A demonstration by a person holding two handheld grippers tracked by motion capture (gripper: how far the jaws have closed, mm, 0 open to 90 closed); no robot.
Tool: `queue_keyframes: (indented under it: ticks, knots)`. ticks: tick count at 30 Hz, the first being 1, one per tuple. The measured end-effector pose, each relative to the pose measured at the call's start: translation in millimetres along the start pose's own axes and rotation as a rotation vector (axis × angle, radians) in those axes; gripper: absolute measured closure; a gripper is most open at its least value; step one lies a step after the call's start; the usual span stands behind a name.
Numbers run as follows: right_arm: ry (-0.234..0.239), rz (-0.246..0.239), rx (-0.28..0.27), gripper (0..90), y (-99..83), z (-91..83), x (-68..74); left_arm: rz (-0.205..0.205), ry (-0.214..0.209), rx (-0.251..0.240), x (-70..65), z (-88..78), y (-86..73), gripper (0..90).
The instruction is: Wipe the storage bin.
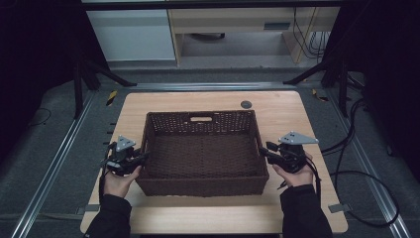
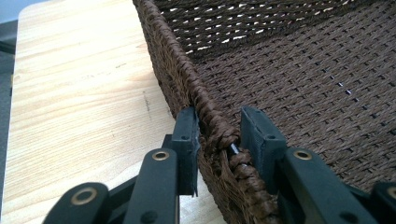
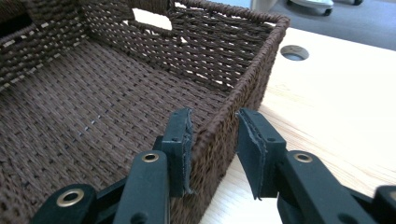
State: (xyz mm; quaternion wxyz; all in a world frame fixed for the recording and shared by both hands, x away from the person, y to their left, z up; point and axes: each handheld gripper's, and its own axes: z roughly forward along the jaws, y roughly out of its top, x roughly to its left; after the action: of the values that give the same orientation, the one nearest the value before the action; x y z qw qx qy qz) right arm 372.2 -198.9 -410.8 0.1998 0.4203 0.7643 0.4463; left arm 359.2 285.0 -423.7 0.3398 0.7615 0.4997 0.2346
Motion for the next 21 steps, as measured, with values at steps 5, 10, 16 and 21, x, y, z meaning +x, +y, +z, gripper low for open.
queue_keyframes:
  ticks: [5,10,16,21]
  knots:
    - [0.027,-0.006,0.005,72.8,-1.3,6.3,5.8,0.001,-0.003,0.003,2.2,-2.9,-2.2,67.4]
    - [0.03,-0.016,0.016,74.0,-2.6,3.6,16.2,-0.02,-0.005,0.0,6.8,-11.5,-10.2,67.7]
    - [0.077,-0.025,0.022,71.6,-1.1,2.3,24.9,-0.034,-0.013,-0.006,14.0,-17.9,-17.4,67.5]
    - [0.047,-0.008,-0.031,64.2,0.1,-4.9,16.7,-0.018,-0.009,-0.002,14.6,-16.8,-16.3,67.5]
